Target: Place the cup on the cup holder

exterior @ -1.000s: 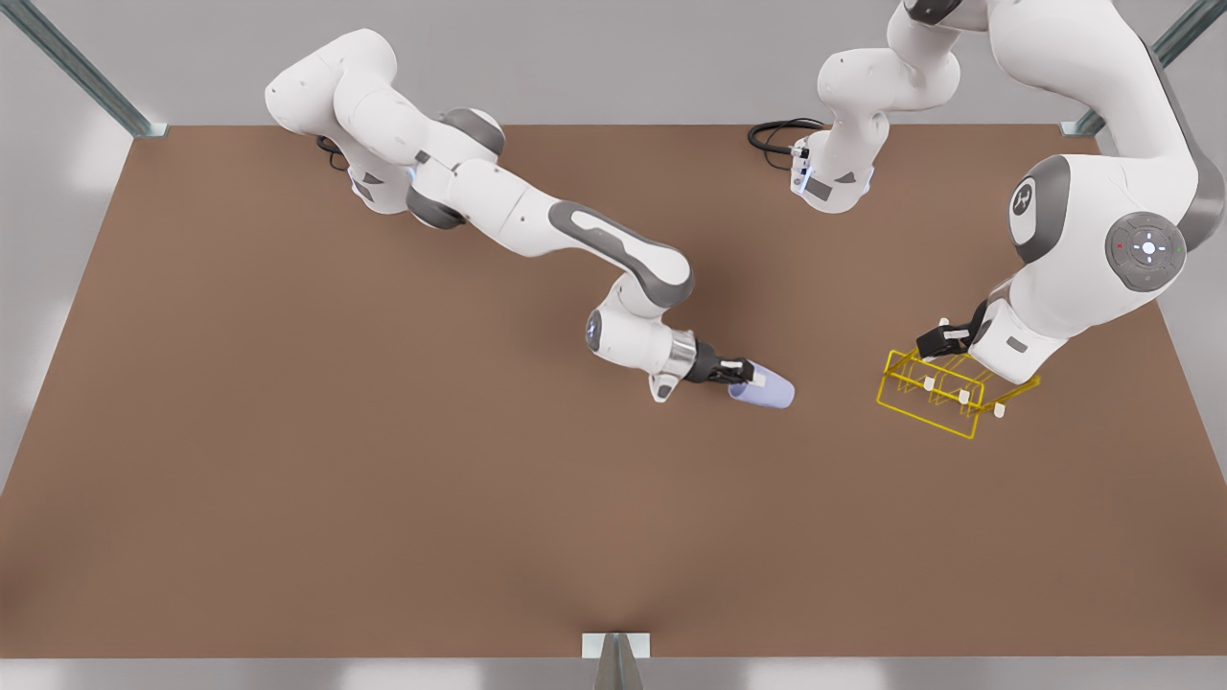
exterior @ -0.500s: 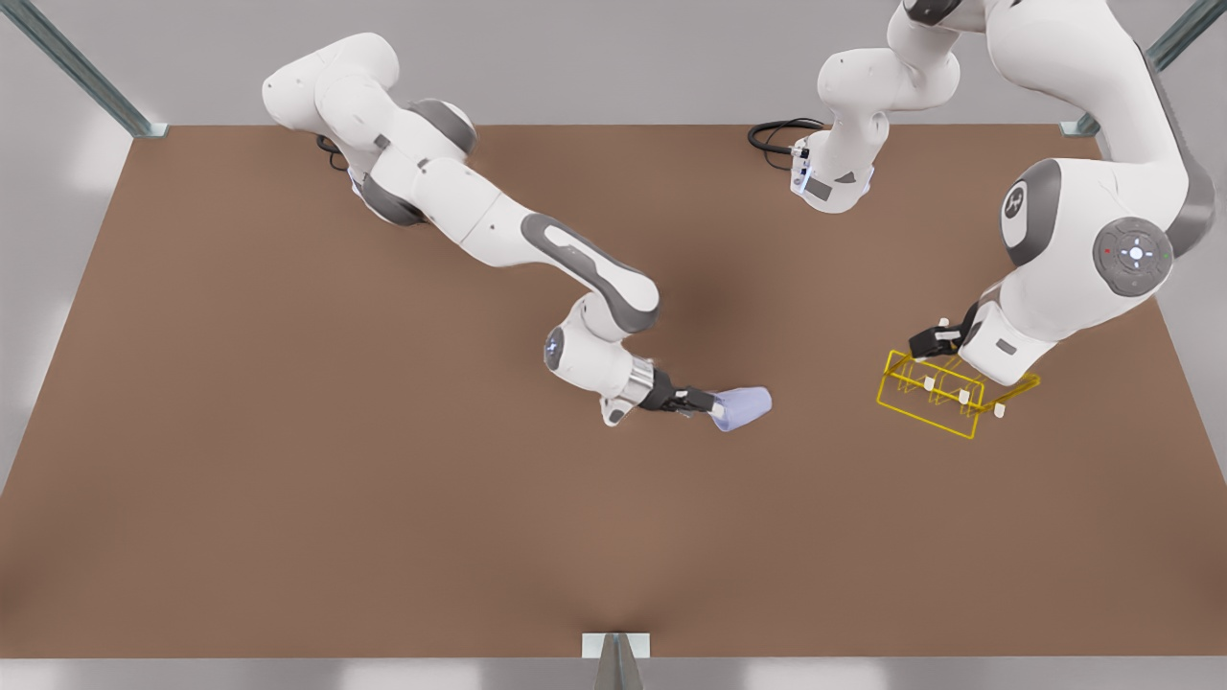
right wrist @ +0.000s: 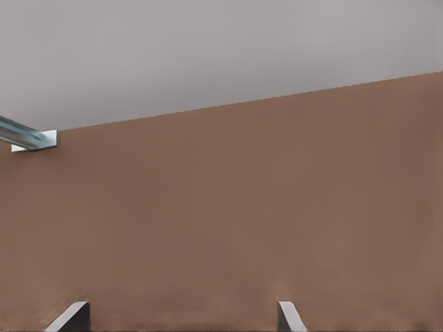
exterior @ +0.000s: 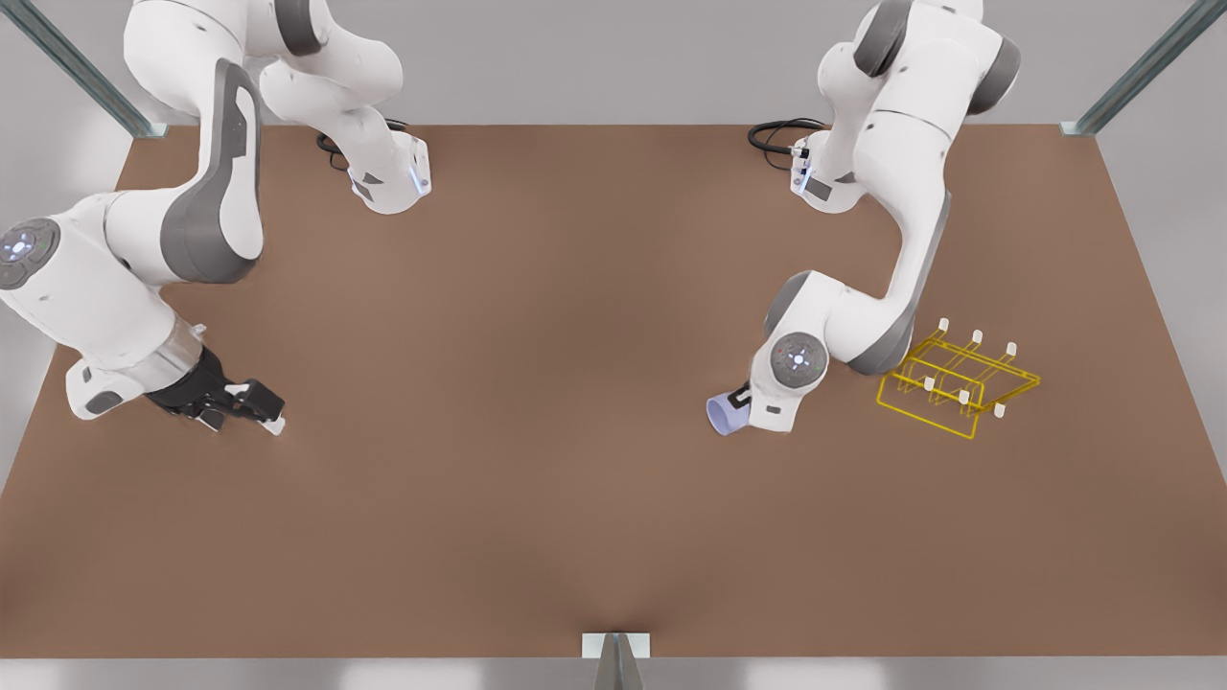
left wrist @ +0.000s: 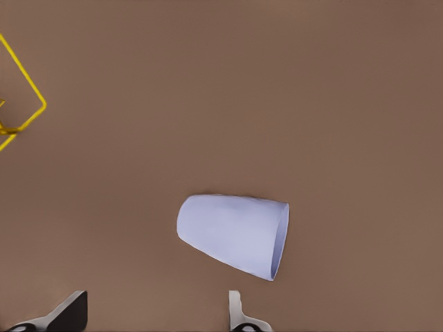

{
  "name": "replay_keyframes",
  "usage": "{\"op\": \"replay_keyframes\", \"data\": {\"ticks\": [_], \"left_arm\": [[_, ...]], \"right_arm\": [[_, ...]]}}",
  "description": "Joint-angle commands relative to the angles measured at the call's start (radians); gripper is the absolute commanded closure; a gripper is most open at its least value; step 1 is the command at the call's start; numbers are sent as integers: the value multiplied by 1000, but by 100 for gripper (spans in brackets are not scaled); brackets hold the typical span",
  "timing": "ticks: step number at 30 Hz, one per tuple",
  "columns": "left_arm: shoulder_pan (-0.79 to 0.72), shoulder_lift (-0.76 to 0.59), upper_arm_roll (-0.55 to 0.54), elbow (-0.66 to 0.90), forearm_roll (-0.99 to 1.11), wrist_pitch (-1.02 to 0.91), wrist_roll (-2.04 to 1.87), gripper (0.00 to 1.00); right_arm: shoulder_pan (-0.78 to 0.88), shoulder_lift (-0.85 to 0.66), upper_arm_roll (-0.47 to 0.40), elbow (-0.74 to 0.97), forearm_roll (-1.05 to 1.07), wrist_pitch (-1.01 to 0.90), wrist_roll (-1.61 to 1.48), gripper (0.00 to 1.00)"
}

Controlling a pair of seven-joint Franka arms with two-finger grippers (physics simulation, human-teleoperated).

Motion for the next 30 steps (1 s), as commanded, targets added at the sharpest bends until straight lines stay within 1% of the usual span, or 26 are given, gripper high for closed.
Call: {"op": "replay_keyframes", "data": {"ticks": [1,3,4,5,6,9,10,11,14,17,18,20,24,27,30], "left_arm": [[16,-40,-1,-119,-62,612,-1569,0],[15,-23,-1,-132,-93,586,-1572,0],[15,-17,-1,-148,-92,592,-1572,0],[16,-18,1,-152,-93,592,-1572,0],[16,-17,-1,-152,-93,597,-1572,0],[16,-15,-1,-164,-92,586,-1569,0],[16,-17,-1,-167,-79,537,-1543,0],[16,-18,-1,-167,-81,471,-1387,0],[16,-15,1,-178,-79,364,-1113,0],[29,1,-1,-178,-92,272,-1118,0],[29,11,-1,-178,-93,270,-1131,0],[30,26,-1,-176,-93,292,-1171,0],[27,64,-2,-178,-121,454,-1204,0],[27,64,-2,-176,-121,519,-1303,0],[27,89,-2,-176,-121,531,-1303,0]], "right_arm": [[2,-86,-4,-126,-105,-178,-65,0],[-4,-81,-6,-116,-104,-178,-78,0],[-39,-101,20,-131,-105,-181,-76,0],[-321,-126,320,-149,-171,-169,-76,0],[-419,-138,413,-165,-205,-169,-70,0],[-421,-124,422,-152,-202,-167,-64,0],[-421,-123,422,-152,-201,-167,-62,0],[-421,-120,422,-154,-199,-144,-64,0],[-432,-114,422,-157,-196,-146,-71,0],[-427,-89,422,-131,-194,-146,-76,0],[-423,-68,422,-103,-196,-155,-76,0],[-424,-60,422,-102,-196,-158,-76,0],[-423,-55,422,-103,-196,-158,-62,0],[-421,-54,422,-103,-196,-158,-65,0],[-421,-54,422,-106,-196,-160,-61,0]]}}
